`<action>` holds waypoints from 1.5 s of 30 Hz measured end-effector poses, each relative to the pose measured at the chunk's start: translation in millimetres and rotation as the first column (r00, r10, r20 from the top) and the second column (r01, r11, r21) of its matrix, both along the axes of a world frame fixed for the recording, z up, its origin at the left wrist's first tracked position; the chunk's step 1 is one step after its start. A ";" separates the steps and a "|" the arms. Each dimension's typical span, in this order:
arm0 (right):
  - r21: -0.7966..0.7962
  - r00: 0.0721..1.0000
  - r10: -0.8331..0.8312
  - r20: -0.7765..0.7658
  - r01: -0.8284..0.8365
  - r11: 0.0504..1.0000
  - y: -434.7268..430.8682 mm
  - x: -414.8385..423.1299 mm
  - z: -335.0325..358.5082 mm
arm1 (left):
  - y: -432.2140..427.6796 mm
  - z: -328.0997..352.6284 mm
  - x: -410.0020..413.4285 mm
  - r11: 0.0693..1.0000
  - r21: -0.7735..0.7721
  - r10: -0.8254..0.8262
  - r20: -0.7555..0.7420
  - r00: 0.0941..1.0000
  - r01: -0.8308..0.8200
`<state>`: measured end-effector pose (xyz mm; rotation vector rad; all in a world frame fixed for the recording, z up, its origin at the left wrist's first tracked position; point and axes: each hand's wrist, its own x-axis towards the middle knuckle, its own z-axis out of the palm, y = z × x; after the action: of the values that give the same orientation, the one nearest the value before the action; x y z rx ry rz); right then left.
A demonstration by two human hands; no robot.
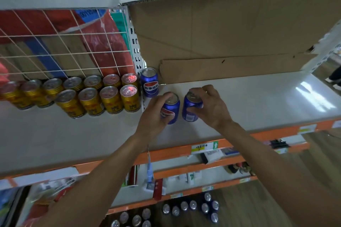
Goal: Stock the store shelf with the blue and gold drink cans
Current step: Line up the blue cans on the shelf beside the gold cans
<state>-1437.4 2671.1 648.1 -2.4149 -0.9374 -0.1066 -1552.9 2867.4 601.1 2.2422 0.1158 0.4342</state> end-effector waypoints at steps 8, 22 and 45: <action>-0.043 0.993 0.119 -0.019 -0.120 0.992 -2.5 4.3 1.0 | -19.6 -4.2 7.2 0.975 0.115 0.180 0.077 0.981 -0.188; -0.040 0.956 0.290 -0.054 -0.292 0.956 8.7 20.7 7.3 | -22.8 -3.2 12.9 0.946 0.204 0.240 0.081 0.967 -0.251; 0.226 0.953 0.018 -0.303 0.054 0.973 16.0 20.0 -51.3 | -14.7 5.7 34.8 0.729 0.610 0.310 0.110 0.944 -0.310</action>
<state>-1417.4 2687.1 596.8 -2.1456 -0.7185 0.1393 -1518.1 2852.7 606.8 2.8926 0.4069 0.7405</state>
